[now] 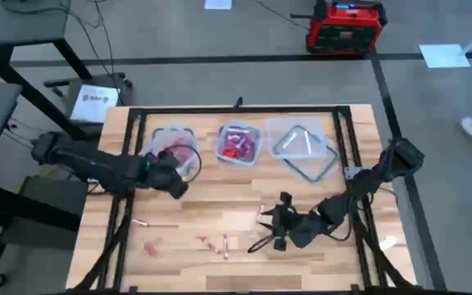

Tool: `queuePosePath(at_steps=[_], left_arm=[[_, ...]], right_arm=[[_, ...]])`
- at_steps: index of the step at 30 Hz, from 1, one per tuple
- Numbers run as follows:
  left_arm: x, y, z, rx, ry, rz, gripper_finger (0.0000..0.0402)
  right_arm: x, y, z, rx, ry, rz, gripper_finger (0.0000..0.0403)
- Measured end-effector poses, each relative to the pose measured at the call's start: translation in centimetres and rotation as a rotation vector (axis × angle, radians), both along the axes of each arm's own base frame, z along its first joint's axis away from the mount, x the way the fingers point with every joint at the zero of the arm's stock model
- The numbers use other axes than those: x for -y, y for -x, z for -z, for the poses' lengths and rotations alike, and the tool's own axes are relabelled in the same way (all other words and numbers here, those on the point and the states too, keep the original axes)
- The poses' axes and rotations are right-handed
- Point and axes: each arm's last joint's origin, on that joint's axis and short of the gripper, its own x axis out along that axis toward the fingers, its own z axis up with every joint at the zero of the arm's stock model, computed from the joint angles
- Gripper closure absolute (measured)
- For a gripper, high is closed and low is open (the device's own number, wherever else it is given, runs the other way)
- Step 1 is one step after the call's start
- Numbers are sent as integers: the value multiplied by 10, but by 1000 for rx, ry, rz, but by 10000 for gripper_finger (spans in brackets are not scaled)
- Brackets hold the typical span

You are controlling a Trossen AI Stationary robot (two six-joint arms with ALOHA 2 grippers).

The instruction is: Sort candy

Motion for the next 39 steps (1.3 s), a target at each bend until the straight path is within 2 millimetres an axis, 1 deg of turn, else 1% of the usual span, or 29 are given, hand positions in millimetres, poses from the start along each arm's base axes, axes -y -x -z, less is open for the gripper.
queuePosePath(at_steps=[6, 9, 12, 15, 18, 20, 24, 28, 35, 39], left_arm=[[50, -3, 6, -18, 193, 373, 258], [76, 1, 14, -81, 265, 569, 258], [101, 7, 27, -173, 291, 744, 258], [122, 14, 43, -269, 296, 851, 258], [140, 21, 59, -360, 296, 871, 258], [150, 25, 66, -396, 297, 883, 258], [163, 31, 78, -469, 307, 879, 258], [171, 32, 80, -485, 322, 874, 258], [175, 36, 81, -487, 328, 867, 258], [173, 40, 91, -522, 309, 857, 268]], right_arm=[[4, -4, -1, -8, -9, -31, 271], [4, -4, 0, -11, -7, -32, 271], [3, -3, 0, -12, -7, -37, 271], [3, -2, 1, -24, 1, -37, 271], [4, -2, 2, -36, 8, -37, 271], [4, -1, 2, -41, 11, -38, 271], [4, -1, 2, -41, 11, -37, 271], [4, -1, 2, -41, 12, -37, 271], [4, -1, 2, -41, 12, -37, 271], [4, -1, 2, -41, 11, -37, 271]])
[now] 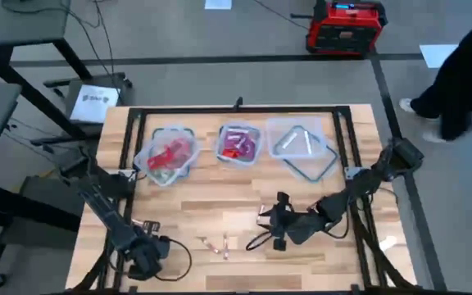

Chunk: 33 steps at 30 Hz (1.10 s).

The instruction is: Sort candy

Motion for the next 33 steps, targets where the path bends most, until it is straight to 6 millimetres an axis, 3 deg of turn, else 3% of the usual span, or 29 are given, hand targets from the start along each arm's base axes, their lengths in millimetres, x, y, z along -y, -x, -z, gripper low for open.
queuePosePath(at_steps=[6, 9, 12, 15, 19, 22, 27, 33], left_arm=[[1, -1, 19, -46, -65, 60, 283], [1, -3, 25, -62, -74, 73, 318], [-2, -9, 25, -75, -64, 33, 378], [-6, -16, 18, -37, -97, -17, 390], [-17, -34, -2, 86, -228, -38, 397], [-30, -50, -28, 180, -297, -88, 399], [-72, -68, -68, 366, -516, -115, 401], [-136, -67, -111, 486, -811, -182, 401]], right_arm=[[0, 0, 0, -2, 1, 1, 271], [0, 0, 0, -2, 1, 0, 271], [0, 0, 0, -3, 2, 2, 271], [0, 0, 0, -3, 2, 2, 271], [0, 0, 0, -3, 2, 2, 271], [0, 0, 0, -2, 2, 3, 271], [1, 0, 1, -6, 5, 3, 271], [0, 0, 1, -6, 5, 2, 271]])
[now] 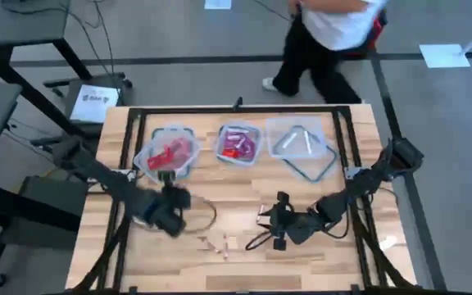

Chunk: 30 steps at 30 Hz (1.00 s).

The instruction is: Sort candy

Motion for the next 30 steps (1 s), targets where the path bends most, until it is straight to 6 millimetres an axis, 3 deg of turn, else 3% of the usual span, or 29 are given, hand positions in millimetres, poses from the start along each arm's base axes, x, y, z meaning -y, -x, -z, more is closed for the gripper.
queuePosePath(at_steps=[4, 10, 13, 18, 24, 30], left_arm=[[-36, 7, -19, -6, -55, -47, 401], [-76, 15, -32, 5, -14, -179, 396], [-95, 18, -33, 16, 108, -269, 365], [-117, 23, -33, 64, 166, -424, 292], [-114, 22, -31, 129, 410, -510, 228], [-96, 19, -30, 180, 503, -527, 220]], right_arm=[[0, 0, 0, 3, -10, 7, 271], [1, 1, 1, -9, -19, 20, 271], [0, 0, 4, -9, -30, 30, 271], [-1, -4, 21, -52, -46, 65, 271], [-2, -5, 31, -81, -22, 52, 271], [1, -6, 16, -42, -56, 60, 271]])
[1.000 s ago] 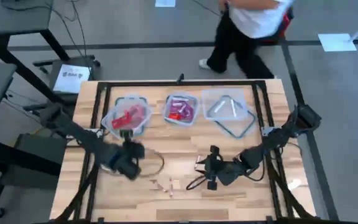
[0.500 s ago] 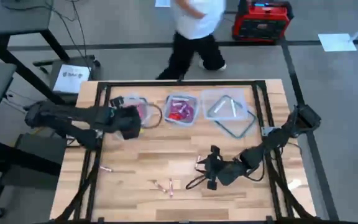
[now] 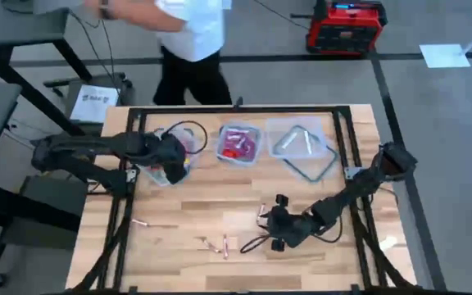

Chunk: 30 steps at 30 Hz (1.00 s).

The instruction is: Sort candy

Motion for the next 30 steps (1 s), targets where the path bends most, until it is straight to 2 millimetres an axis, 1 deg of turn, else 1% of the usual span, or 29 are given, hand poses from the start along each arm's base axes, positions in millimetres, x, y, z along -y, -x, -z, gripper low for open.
queuePosePath(at_steps=[2, 3, 5, 9, 12, 14, 16, 18, 21, 23, 25, 27, 30], left_arm=[[2, -2, 1, -3, -1, 13, 221], [3, -2, 1, -6, -3, 22, 221], [4, -3, 1, 0, -3, 24, 221], [4, -3, 1, 41, 21, -50, 220], [4, -3, 1, 36, 15, -40, 220], [3, -4, 1, 29, 9, -21, 220], [3, -4, 1, 34, 7, -16, 220], [3, -4, 0, 36, 7, -16, 219], [3, -4, 0, 36, 7, -16, 219], [3, -4, 0, 36, 7, -16, 219], [3, -4, 0, 36, 7, -16, 219], [3, -4, 0, 36, 7, -16, 219], [3, -4, 0, 35, 6, -16, 219]], right_arm=[[4, -4, -6, 29, -71, 54, 271], [6, -6, -8, 23, -91, 51, 270], [8, -10, -10, -3, -81, -17, 269], [10, -10, -11, -123, 162, -223, 268], [16, -9, -12, -248, 347, -338, 268], [24, -9, -11, -330, 417, -396, 268], [34, -10, -8, -391, 404, -454, 268], [44, -14, -7, -413, 355, -500, 269], [54, -20, -8, -398, 381, -553, 272], [56, -24, -10, -359, 417, -590, 275], [58, -27, -11, -336, 419, -651, 278], [60, -30, -3, -352, 391, -723, 280], [61, -31, 10, -402, 405, -757, 282]])
